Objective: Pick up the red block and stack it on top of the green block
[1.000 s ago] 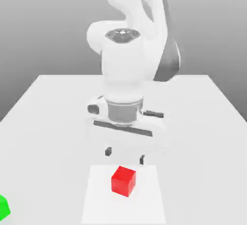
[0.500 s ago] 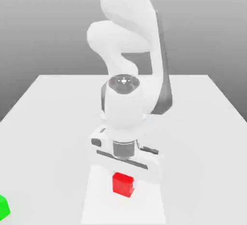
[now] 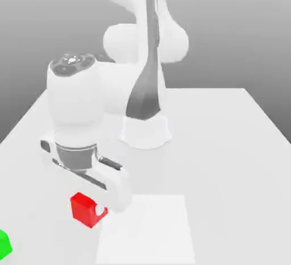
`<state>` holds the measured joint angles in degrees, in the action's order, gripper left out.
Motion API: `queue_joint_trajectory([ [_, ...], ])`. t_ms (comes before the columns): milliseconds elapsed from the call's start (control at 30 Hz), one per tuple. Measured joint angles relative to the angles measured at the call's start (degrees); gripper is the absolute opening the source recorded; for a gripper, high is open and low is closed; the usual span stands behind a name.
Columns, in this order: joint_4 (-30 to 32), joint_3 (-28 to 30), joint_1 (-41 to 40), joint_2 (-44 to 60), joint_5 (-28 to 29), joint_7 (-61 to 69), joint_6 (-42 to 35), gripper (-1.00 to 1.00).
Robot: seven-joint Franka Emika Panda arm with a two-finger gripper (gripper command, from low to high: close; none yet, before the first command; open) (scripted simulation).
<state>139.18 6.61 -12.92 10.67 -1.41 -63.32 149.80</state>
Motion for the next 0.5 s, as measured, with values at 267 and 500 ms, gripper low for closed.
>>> queue_joint_trajectory([
  [267, -14.0, 4.5, -9.4, 8.6, -4.9, 8.2, -5.8, -1.00],
  [500, -15.0, 3.5, -10.9, 14.4, -7.0, 9.9, -1.2, 1.00],
])
